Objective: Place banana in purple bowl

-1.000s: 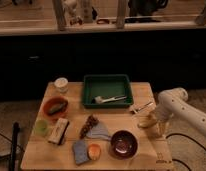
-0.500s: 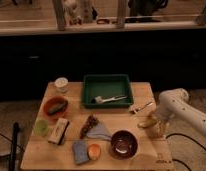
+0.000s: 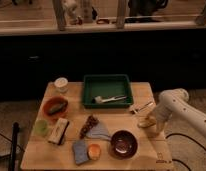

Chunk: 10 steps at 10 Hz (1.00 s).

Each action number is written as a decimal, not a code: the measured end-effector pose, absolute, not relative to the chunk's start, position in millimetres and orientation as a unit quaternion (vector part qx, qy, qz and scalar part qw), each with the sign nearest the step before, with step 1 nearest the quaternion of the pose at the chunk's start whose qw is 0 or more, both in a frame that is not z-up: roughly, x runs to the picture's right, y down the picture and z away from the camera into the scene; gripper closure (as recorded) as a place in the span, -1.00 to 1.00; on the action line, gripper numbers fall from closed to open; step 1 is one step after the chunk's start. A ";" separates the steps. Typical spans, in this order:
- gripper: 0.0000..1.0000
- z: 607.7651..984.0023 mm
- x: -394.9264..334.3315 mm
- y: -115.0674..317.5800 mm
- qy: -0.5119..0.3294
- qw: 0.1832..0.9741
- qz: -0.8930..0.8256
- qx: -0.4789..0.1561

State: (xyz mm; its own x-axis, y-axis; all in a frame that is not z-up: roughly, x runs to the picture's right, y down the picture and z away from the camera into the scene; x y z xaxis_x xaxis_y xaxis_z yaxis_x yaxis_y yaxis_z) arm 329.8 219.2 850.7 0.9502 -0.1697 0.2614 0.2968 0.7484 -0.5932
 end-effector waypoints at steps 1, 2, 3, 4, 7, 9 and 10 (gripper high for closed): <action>0.54 851.4 327.3 218.5 -0.098 0.929 -0.129 -0.332; 0.69 850.3 323.9 217.3 -0.100 0.928 -0.132 -0.333; 0.92 846.3 318.4 213.5 -0.109 0.927 -0.137 -0.332; 0.99 840.5 315.3 209.4 -0.115 0.927 -0.140 -0.330; 1.00 824.5 289.1 192.1 -0.132 0.921 -0.164 -0.326; 1.00 816.9 278.2 184.5 -0.142 0.919 -0.173 -0.325; 1.00 814.0 271.4 178.9 -0.148 0.918 -0.176 -0.324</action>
State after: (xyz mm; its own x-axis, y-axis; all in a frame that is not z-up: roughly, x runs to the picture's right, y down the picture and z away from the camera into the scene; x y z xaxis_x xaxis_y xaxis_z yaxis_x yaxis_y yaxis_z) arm 271.4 178.9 814.0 0.8941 -0.2281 0.3854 0.4196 0.7273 -0.5431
